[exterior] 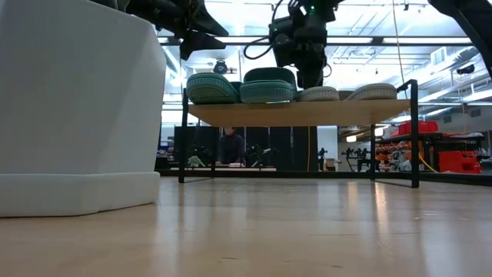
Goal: Pick and place slides into the shelf
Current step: Put the green slide on the shelf, then adjust the gray slide on the shelf
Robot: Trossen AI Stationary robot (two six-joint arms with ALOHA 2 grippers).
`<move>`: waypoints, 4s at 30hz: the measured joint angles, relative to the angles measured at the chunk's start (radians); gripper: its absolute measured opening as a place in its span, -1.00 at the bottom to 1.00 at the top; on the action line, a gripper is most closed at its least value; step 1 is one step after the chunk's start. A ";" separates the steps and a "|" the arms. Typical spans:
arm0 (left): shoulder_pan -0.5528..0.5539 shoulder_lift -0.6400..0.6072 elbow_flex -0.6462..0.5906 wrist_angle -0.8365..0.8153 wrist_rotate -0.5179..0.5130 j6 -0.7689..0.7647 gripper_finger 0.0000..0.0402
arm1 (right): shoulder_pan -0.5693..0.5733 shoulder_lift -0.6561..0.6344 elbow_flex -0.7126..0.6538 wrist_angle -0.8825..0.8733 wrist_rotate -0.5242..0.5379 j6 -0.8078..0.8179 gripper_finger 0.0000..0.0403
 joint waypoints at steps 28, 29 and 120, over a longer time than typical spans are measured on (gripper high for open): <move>0.000 0.000 0.000 0.000 -0.010 0.013 -0.12 | 0.008 -0.021 0.007 0.197 -0.073 0.053 -1.00; 0.000 0.000 0.000 -0.001 -0.010 0.013 -0.13 | 0.007 -0.021 0.007 0.204 -0.080 0.053 -1.00; -0.013 0.001 0.000 -0.033 -0.011 0.069 -0.10 | 0.009 -0.159 -0.196 0.315 0.398 -0.344 -0.01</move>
